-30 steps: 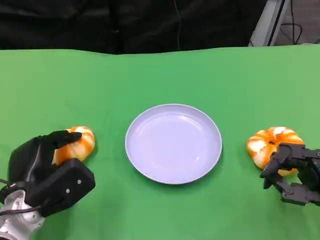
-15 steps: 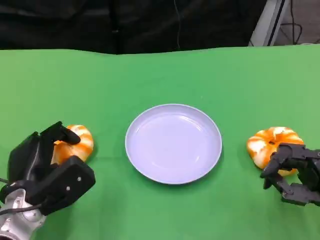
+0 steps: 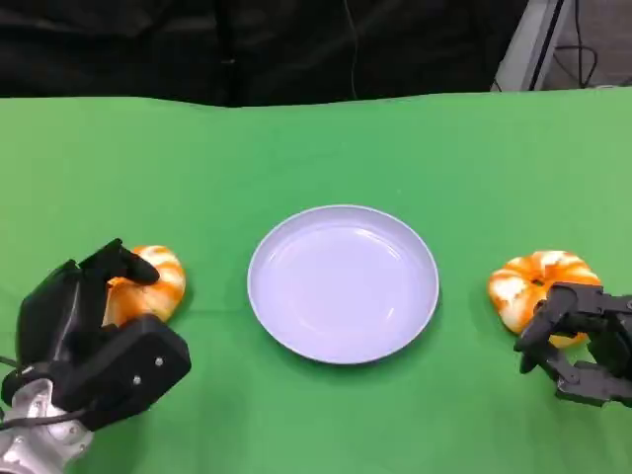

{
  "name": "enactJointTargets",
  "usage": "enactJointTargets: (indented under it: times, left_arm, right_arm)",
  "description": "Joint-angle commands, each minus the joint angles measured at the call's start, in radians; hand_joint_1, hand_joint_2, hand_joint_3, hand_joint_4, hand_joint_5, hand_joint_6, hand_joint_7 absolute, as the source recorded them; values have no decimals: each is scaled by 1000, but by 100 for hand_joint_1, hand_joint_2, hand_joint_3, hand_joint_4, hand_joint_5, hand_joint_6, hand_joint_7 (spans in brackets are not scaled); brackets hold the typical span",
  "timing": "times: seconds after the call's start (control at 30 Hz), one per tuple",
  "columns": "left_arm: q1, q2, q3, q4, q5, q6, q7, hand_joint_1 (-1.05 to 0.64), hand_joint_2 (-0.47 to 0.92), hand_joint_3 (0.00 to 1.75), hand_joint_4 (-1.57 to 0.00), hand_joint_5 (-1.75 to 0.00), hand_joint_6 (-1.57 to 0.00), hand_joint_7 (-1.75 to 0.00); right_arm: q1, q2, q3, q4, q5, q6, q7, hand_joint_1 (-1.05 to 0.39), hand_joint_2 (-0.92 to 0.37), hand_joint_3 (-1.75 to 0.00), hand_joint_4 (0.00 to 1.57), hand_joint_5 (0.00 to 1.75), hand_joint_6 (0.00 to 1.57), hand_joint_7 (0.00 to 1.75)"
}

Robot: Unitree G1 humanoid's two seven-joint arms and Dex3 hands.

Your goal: Grasp the bread from the table and place it into the plate.

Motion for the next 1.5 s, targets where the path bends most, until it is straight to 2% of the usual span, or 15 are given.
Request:
enactJointTargets:
  times: [0.03, 0.2, 0.57, 0.73, 1.03, 1.23, 1.5]
  left_arm:
    - [32, 13, -2, -47, 12, -17, 14, -3, 92, 33, -60, -162, -67, -138]
    - [73, 28, 0, -169, 44, -27, 41, -2, 92, 33, -63, -157, -71, -131]
    - [154, 37, 22, -381, 88, 28, 26, -1, 92, 37, -64, -157, -73, -130]
    - [181, 35, 29, -446, 91, 47, 15, 1, 92, 36, -66, -154, -76, -124]
    - [210, 45, 26, -548, 141, 16, 33, -1, 92, 38, -62, -161, -72, -132]
    - [233, 42, 29, -640, 170, 34, 21, -4, 91, 41, -65, -156, -74, -128]
    - [243, 27, 13, -706, 211, 46, 21, -7, 91, 33, -61, -163, -70, -132]
  right_arm:
    - [10, -19, -3, -8, -2, -3, -14, 8, -70, -84, 84, 144, 89, 107]
    - [9, -16, -4, -11, 5, 7, -10, 10, -70, -86, 85, 145, 89, 107]
    - [10, -15, -4, -11, 7, 10, -8, 9, -69, -86, 86, 144, 89, 107]
    - [10, -15, -4, -12, 9, 12, -5, 9, -70, -85, 85, 143, 89, 106]
    - [9, -16, -4, -11, 3, 14, -13, 10, -70, -85, 86, 143, 90, 105]
    - [8, -14, -4, -9, 5, 11, -8, 10, -70, -84, 85, 144, 90, 106]
    - [6, -12, -4, -5, 4, 10, -9, 10, -70, -84, 85, 144, 90, 106]
